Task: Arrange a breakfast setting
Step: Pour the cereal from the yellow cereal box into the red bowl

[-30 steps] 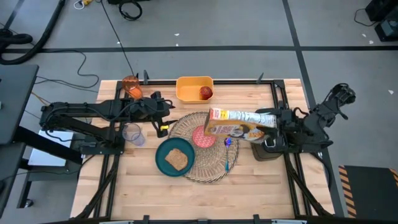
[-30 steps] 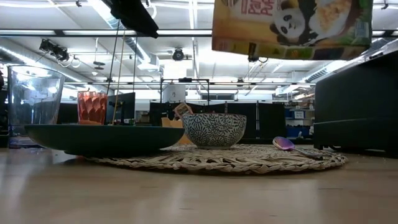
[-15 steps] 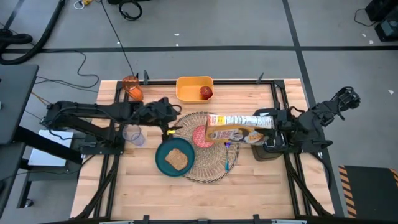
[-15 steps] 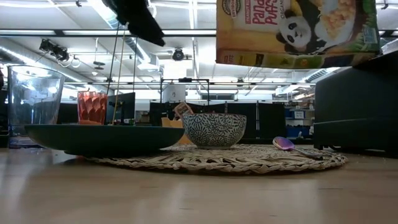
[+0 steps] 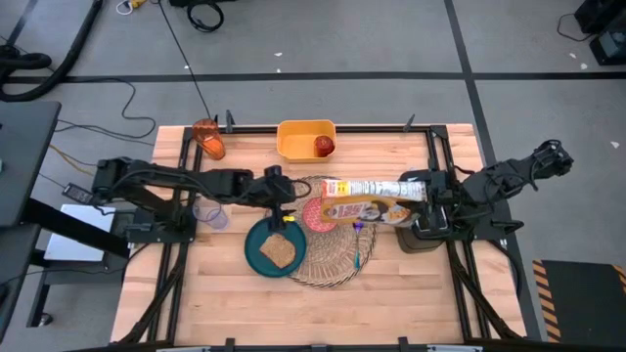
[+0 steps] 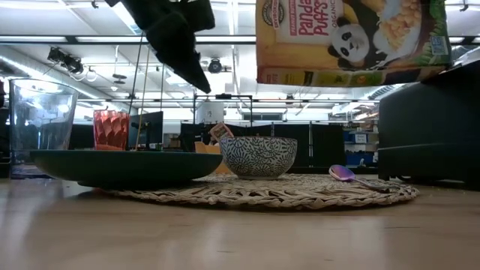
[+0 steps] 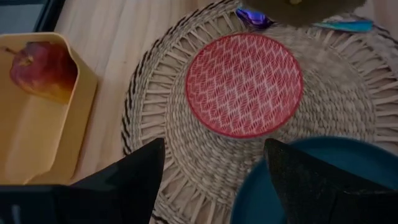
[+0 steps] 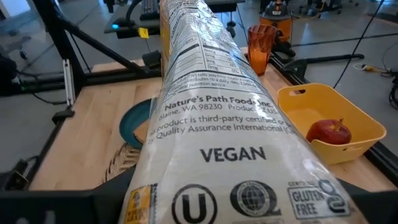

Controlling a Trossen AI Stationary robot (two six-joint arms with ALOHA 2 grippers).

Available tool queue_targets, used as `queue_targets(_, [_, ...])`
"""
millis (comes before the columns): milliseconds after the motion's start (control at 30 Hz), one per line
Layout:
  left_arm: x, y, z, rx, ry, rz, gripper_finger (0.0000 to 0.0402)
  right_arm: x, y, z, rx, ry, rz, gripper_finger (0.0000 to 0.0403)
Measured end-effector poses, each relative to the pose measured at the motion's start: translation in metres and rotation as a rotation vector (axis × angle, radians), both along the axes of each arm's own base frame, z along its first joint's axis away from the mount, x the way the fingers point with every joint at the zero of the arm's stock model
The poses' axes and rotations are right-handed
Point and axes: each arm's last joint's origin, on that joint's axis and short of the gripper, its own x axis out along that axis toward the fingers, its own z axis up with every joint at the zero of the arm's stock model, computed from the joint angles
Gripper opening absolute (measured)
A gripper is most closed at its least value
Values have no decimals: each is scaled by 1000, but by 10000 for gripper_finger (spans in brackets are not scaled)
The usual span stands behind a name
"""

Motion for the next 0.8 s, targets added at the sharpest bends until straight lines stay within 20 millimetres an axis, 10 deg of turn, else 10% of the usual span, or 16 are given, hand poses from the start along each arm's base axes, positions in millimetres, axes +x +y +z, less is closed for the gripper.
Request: queue_targets(800, [-1,1,5,12,-23,-9,283,-8,-7,27,-46,64,-1,215])
